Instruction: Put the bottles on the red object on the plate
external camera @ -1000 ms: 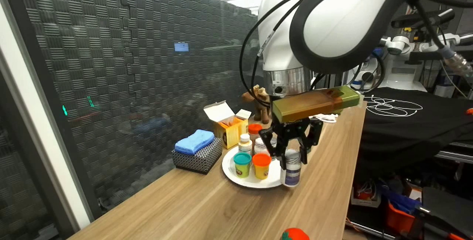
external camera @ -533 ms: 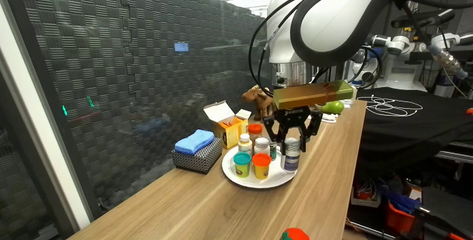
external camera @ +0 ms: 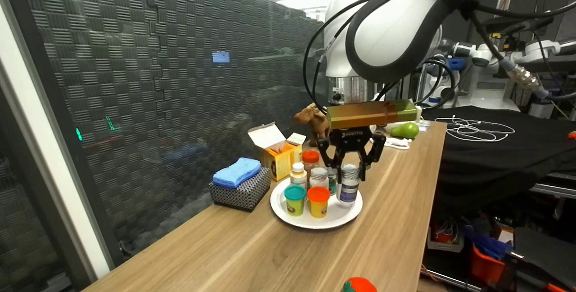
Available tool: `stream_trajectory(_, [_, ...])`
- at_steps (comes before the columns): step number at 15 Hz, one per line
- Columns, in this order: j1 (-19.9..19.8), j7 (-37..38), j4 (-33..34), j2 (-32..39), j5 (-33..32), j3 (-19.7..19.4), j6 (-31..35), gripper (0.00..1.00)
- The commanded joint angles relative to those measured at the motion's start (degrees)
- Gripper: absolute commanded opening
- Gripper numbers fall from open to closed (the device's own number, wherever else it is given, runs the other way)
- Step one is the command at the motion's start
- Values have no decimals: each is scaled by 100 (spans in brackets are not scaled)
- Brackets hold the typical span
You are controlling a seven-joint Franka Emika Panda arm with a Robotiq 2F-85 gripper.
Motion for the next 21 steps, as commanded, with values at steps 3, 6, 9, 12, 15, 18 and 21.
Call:
stream_trajectory(3, [-47,-76,499,383,289,-107,-46,24])
stream_trajectory(6, [-64,-124,671,544,399,-145,-56,24])
stream_trajectory(9, [-59,-118,779,658,461,-173,-69,24])
stream_trajectory(12, [-42,-103,712,652,468,-188,-14,24])
stream_trajectory(15, [-29,-86,601,600,472,-184,53,76])
stream_trajectory(18, [15,38,439,475,395,-201,180,98])
stream_trajectory(21, [129,250,286,288,220,-207,234,100])
